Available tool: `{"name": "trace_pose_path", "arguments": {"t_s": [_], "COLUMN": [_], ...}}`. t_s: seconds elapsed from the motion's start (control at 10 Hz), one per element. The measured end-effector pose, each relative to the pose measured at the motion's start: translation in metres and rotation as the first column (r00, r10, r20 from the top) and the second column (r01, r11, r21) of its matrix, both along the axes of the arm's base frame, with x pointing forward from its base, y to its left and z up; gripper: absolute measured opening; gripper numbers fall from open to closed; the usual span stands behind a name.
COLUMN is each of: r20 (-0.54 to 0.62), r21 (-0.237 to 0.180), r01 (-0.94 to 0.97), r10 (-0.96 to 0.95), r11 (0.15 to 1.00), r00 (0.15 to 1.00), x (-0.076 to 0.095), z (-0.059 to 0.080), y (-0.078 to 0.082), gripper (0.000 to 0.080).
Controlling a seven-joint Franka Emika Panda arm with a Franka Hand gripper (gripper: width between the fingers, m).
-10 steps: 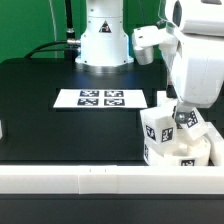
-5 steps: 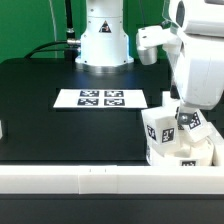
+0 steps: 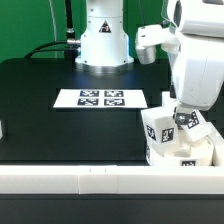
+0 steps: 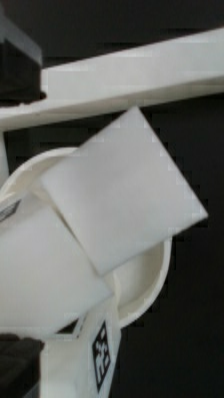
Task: Assemble stool
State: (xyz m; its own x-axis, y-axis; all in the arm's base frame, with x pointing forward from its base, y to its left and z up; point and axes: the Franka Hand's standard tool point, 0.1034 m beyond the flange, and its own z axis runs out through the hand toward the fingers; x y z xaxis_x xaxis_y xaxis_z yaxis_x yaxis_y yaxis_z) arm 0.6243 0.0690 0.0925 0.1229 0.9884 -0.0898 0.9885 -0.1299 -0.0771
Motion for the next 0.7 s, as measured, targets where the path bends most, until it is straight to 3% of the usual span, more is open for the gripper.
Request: {"name": "trace_pose_path", "arguments": {"t_s": [0.7], "r20": [0.002], "r21": [-0.02], "r01": [-0.029], "r10": [0.029], "r11": [0.999], "r00": [1.0], "x": [0.0069], "z": [0.0017], "y": [0.0068], "gripper": [0.0649]}}
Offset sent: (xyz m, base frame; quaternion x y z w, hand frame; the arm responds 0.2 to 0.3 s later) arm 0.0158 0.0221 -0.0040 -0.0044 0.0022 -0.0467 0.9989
